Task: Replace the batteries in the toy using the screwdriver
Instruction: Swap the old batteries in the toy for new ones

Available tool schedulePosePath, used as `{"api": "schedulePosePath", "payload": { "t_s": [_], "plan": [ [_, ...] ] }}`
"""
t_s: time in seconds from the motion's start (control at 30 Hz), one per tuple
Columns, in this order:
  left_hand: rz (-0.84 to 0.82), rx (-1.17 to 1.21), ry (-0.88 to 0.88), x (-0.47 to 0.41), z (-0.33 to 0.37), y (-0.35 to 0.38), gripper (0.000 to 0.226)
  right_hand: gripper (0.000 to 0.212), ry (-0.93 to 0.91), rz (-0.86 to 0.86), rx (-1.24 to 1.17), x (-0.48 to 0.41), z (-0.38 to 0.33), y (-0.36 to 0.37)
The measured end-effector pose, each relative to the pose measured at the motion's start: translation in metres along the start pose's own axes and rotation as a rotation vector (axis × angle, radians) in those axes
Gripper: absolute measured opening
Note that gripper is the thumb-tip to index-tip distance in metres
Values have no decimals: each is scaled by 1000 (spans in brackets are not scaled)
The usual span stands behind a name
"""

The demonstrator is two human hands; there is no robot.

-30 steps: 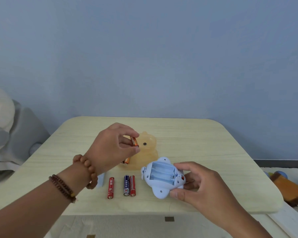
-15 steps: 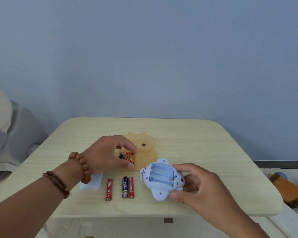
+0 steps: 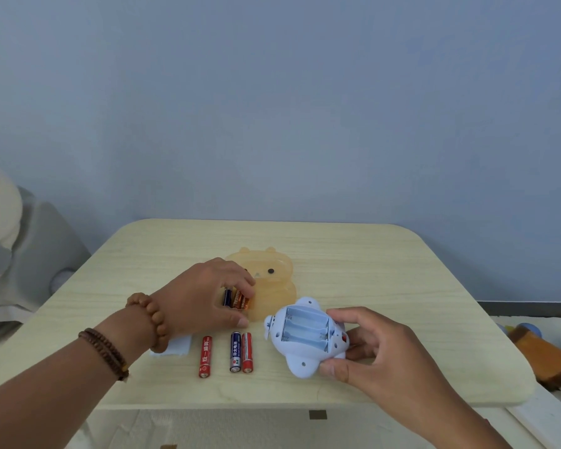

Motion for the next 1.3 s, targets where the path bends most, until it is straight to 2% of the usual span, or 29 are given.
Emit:
{"api": "schedulePosePath", "payload": {
  "t_s": [0.2,0.33,0.4,0.53,0.67,0.97,1.2,1.3],
  "plan": [
    [20,-22,26,1,4,-5,54,50,2,-2,-1,0,1,0],
    [59,-42,0,10,9,-38,39,49,-1,-7,-3,0,1,1],
    [-35,-71,-73,21,13,-51,42,49,1,-2,-7,0,2,0],
    [-368,-306,-165,45,27,-33,54,49,0,0,-16,0,0,0],
    [-472,-427,-190,52,34,-7,61,50,-12,2,-25,1,-2,1],
    [-338,-294,-88,46,38,-12,43,50,-17,-2,-30,2,-3,1],
    [-9,-83,-21,29,72,-39,32,49,-14,-9,-31,2,-3,2],
    [130,-85,7,20,89,-31,31,49,-6,-10,-29,2,-1,2]
  ]
}}
Point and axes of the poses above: each hand's wrist, its own x-axis away from the middle knuckle, its own y-axis out of the palm, z = x × y, the point moved 5 cm from there along -x, towards the middle knuckle, and after that the axes turned 1 degree about z, right-handed, at the moved point
